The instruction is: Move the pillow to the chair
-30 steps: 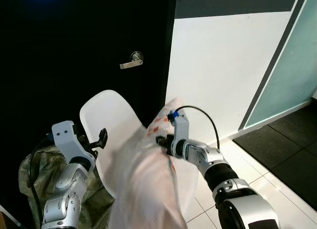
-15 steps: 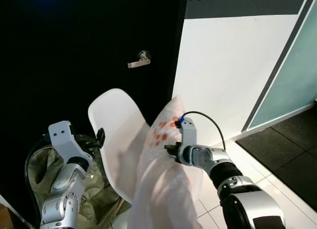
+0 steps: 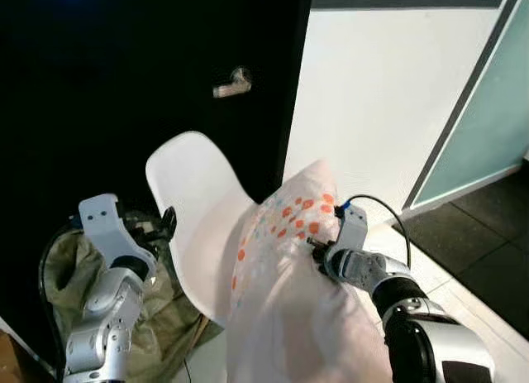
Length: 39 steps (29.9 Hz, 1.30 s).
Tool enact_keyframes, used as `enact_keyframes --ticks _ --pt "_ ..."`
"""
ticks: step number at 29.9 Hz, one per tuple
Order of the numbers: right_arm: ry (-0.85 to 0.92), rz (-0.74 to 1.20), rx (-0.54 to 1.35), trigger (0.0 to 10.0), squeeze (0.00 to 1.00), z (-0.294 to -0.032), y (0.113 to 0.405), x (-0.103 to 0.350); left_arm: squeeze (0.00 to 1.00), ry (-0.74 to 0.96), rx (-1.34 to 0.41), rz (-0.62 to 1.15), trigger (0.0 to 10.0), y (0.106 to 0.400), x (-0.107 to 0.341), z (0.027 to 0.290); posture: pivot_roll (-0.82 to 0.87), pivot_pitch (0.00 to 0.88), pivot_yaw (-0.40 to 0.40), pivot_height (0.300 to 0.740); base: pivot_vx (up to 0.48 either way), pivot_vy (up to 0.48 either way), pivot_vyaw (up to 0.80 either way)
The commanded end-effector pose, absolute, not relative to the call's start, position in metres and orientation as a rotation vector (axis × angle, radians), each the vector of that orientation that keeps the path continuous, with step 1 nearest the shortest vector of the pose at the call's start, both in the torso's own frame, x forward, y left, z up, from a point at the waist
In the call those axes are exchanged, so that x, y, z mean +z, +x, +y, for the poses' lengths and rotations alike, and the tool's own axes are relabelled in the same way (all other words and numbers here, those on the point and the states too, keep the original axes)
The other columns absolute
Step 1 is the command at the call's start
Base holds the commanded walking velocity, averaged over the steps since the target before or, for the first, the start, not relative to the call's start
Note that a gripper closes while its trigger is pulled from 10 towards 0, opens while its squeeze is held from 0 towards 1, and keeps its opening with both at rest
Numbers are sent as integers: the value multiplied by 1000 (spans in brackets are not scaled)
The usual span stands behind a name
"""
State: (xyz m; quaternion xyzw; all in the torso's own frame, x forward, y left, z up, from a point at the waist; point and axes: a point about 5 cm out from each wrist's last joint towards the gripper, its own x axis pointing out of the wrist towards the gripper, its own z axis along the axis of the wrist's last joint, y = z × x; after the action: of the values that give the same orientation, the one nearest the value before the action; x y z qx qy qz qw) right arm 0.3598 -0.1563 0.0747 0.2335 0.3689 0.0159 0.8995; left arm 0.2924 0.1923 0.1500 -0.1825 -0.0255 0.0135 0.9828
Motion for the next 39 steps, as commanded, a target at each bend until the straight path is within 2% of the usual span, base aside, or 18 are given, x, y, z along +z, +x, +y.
enact_keyframes --ticks 1,4,8,10,13,16,20,21,27,29,30,31,33,39 --pt "542 841 80 10000 0 -145 352 65 0 -371 26 -44 10000 290 151 193 -105 63 -52 612 0 0 0" --pt "587 900 143 10000 0 -129 348 63 0 -372 23 -60 10000 286 159 194 -98 76 -52 592 0 0 0" --pt "607 907 151 10000 0 -126 347 63 0 -374 20 -62 10000 286 160 194 -98 76 -52 587 0 0 0" --pt "691 911 186 10000 0 -110 349 68 0 -378 11 -65 10000 285 164 192 -93 86 -50 577 0 0 0" --pt "724 911 201 10000 0 -102 350 70 0 -380 5 -66 10000 285 165 190 -89 92 -48 572 0 0 0" --pt "887 806 183 10000 0 -86 361 86 0 -387 -14 -67 10000 285 171 186 -78 97 -48 557 0 0 0" --pt "952 740 186 10000 0 -82 368 97 0 -397 -24 -63 10000 283 174 185 -73 99 -45 542 0 0 0" --pt "985 673 188 10000 0 -83 375 108 0 -449 -37 -47 10000 283 175 183 -73 101 -47 532 0 0 0" --pt "998 629 149 10000 0 -80 380 115 0 -518 -35 -41 10000 285 181 181 -71 101 -53 507 0 0 0" --pt "984 656 172 10000 0 -69 378 114 0 -529 -33 -49 10000 285 185 182 -70 101 -54 497 0 0 0" --pt "963 687 214 10000 0 -54 374 114 0 -532 -31 -54 10000 284 187 183 -70 103 -54 492 0 0 0" --pt "963 687 214 10000 0 -54 374 114 0 -532 -31 -54 10000 284 187 183 -70 103 -54 492 0 0 0" --pt "927 717 281 10000 0 -27 369 116 0 -535 -33 -60 10000 284 191 183 -64 102 -56 482 0 0 0" --pt "991 625 249 10000 0 -19 375 130 0 -544 -42 -67 10000 284 196 181 -52 99 -63 462 0 0 0"
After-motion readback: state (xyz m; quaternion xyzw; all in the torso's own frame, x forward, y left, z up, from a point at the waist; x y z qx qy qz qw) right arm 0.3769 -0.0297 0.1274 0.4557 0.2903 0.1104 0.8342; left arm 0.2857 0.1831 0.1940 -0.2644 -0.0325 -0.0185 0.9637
